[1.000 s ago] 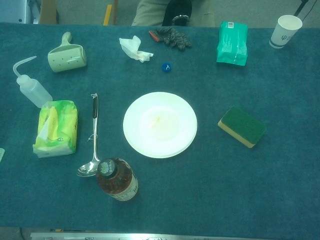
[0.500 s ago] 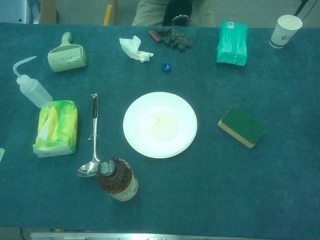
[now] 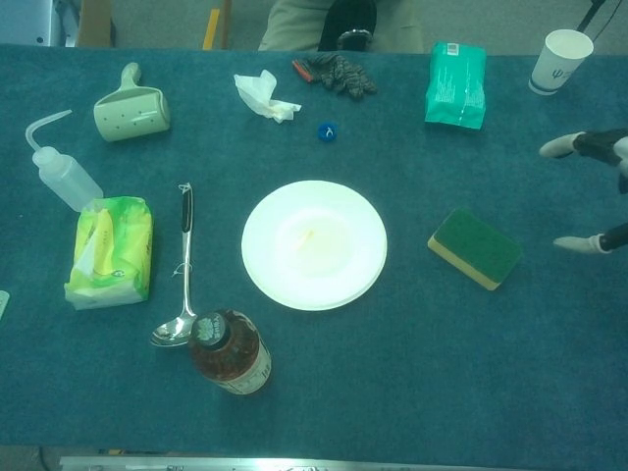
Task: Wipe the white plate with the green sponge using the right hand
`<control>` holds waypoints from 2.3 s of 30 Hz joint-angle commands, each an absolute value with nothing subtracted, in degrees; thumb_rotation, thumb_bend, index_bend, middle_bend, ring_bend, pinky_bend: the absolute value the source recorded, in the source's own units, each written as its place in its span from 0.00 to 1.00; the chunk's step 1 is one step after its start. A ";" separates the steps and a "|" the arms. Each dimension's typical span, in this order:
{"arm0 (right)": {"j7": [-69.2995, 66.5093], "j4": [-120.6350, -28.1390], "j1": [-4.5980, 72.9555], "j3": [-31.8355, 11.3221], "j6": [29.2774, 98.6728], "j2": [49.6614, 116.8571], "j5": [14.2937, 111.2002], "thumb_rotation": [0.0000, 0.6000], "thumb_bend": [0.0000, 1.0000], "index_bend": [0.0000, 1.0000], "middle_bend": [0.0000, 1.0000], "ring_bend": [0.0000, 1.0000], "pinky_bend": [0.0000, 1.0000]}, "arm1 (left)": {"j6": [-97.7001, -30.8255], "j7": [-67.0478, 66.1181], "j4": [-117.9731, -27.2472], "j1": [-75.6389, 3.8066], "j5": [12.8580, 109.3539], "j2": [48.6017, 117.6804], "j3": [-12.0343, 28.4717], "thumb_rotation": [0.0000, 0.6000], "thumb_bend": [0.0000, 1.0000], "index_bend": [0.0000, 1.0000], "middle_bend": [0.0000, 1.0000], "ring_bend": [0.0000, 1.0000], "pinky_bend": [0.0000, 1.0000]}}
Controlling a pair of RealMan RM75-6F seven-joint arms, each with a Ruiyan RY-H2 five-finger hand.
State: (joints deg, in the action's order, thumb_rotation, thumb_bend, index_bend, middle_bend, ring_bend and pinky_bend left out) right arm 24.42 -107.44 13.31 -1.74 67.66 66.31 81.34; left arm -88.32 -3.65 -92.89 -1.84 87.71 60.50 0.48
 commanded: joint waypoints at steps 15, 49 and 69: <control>31.06 -107.09 21.31 -3.19 58.20 73.39 68.16 0.86 0.00 0.11 0.16 0.16 0.50 | -88.30 -0.73 -90.41 -1.36 88.30 61.09 -0.02 1.00 0.37 0.31 0.28 0.19 0.18; 31.09 -102.31 28.96 -1.62 54.53 80.37 52.81 1.00 0.00 0.09 0.14 0.14 0.59 | -88.27 2.96 -86.78 -0.64 88.11 62.45 -0.24 1.00 0.37 0.31 0.28 0.19 0.18; 26.89 -101.17 30.26 -1.17 55.18 81.18 53.02 1.00 0.12 0.20 0.24 0.35 0.77 | -88.53 3.47 -86.61 -0.25 88.08 62.41 -0.26 1.00 0.37 0.31 0.28 0.19 0.18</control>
State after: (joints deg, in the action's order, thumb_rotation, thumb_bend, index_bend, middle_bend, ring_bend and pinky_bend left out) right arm 27.17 -101.33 30.20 -1.18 55.08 81.15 52.71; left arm -88.53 3.47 -86.61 -0.24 88.08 62.41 -0.26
